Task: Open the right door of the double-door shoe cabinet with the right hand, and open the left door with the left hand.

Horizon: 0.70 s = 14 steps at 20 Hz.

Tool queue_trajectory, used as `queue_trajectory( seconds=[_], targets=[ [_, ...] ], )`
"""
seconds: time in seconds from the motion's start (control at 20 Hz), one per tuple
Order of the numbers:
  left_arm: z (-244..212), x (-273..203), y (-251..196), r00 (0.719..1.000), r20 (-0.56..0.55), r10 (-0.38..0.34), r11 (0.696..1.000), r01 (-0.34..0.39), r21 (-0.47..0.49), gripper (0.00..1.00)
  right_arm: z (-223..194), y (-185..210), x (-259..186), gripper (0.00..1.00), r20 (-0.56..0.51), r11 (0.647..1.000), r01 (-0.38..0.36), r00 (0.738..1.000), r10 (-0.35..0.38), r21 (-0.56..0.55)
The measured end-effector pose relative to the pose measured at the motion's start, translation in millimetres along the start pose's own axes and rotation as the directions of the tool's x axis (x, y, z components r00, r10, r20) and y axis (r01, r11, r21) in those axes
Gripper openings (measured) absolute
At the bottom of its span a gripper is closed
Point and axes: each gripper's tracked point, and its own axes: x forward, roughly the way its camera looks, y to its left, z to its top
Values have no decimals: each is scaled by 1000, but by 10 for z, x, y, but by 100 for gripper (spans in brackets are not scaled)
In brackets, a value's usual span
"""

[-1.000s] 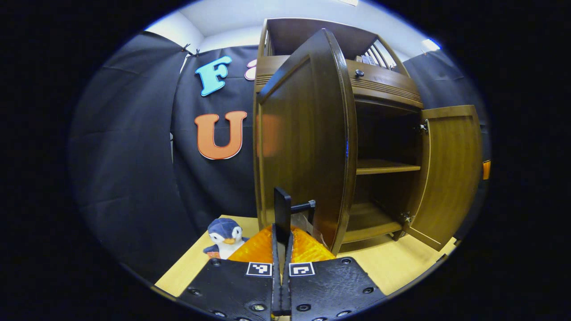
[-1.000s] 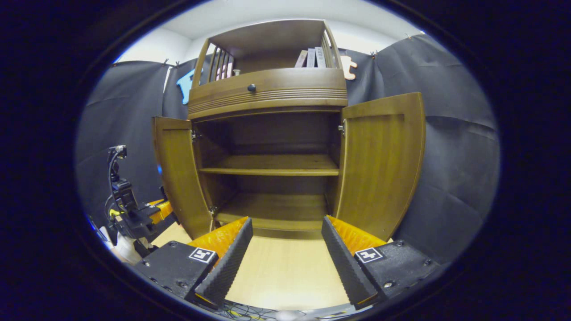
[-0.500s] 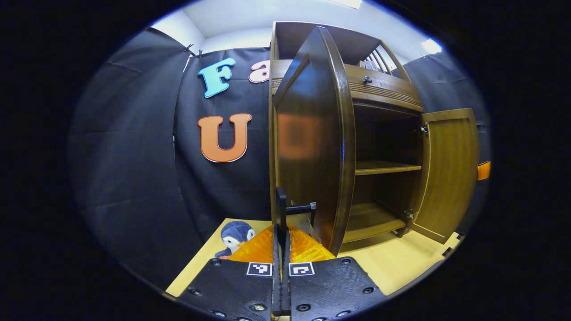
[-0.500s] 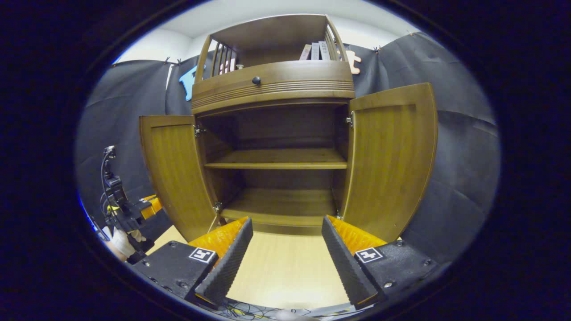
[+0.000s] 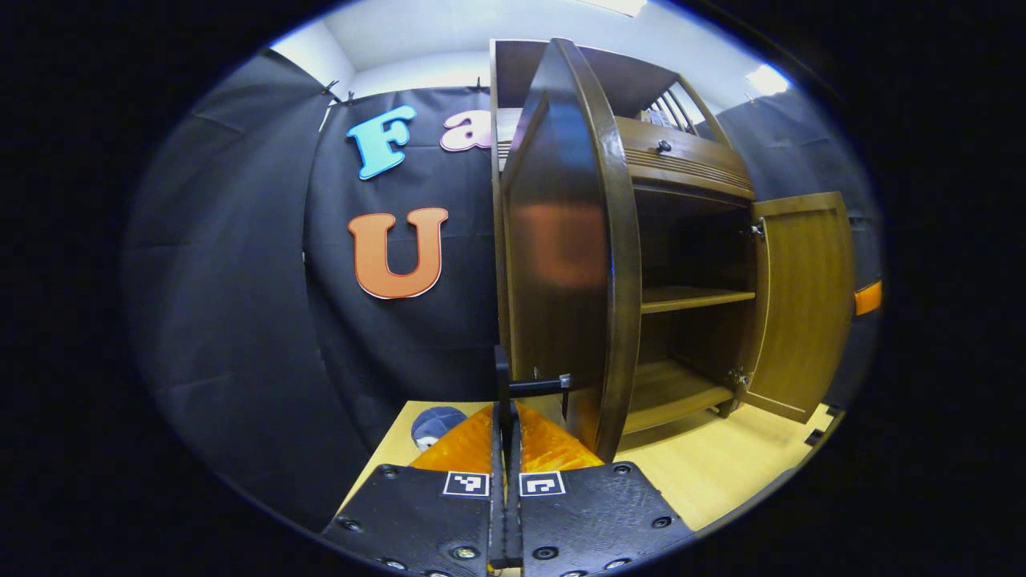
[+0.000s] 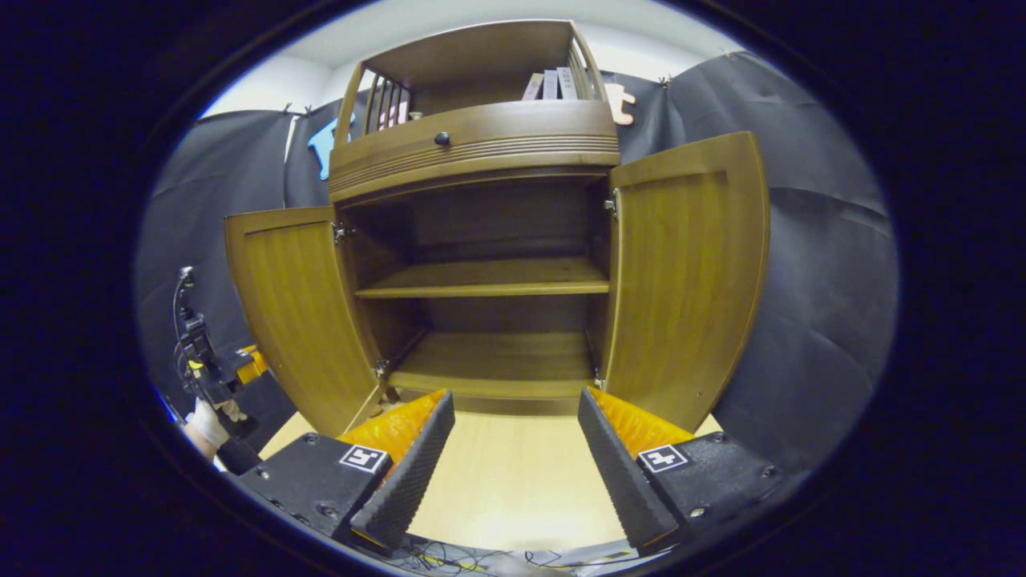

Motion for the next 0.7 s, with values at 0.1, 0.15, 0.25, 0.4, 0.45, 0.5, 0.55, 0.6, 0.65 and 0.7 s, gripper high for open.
queue_trajectory(
  seconds=[0.1, 0.15, 0.25, 0.4, 0.45, 0.5, 0.55, 0.6, 0.65, 0.7],
  targets=[
    [-10, 7, 95, 1000, 0, -23, 1000, 22, -12, 0, -23, -9, -6, 99, -5, 1000, 3, 1000, -3, -2],
    [-8, 13, 132, 999, 4, -37, 999, 37, -22, 0, -35, -7, -4, 99, -9, 1000, 3, 1000, -3, -3],
    [-24, 9, 222, 998, 1, -63, 997, 63, -36, 0, -78, 19, -11, 99, -20, 1000, -5, 1000, 4, -5],
    [-22, 6, 329, 994, 7, -105, 993, 105, -50, 0, -139, 44, -20, 99, -31, 1000, -9, 999, 8, -22],
    [-30, 16, 363, 993, 3, -121, 991, 121, -57, 0, -137, 58, -30, 99, -32, 1000, -12, 999, 11, -27],
    [-45, 22, 382, 991, 2, -133, 989, 133, -58, 0, -144, 70, -46, 99, -32, 999, -13, 999, 12, -32],
    [-46, 25, 388, 989, -1, -146, 988, 146, -59, 0, -134, 78, -47, 99, -31, 999, -14, 999, 13, -37],
    [-46, 22, 397, 988, -7, -152, 987, 151, -56, 0, -133, 81, -55, 99, -32, 999, -15, 999, 13, -41],
    [-38, 20, 407, 988, -16, -155, 987, 154, -51, 0, -133, 90, -59, 99, -32, 999, -16, 999, 14, -47],
    [-46, 27, 415, 987, -28, -158, 986, 157, -48, 0, -137, 96, -59, 99, -31, 999, -15, 999, 13, -50]
  ],
)
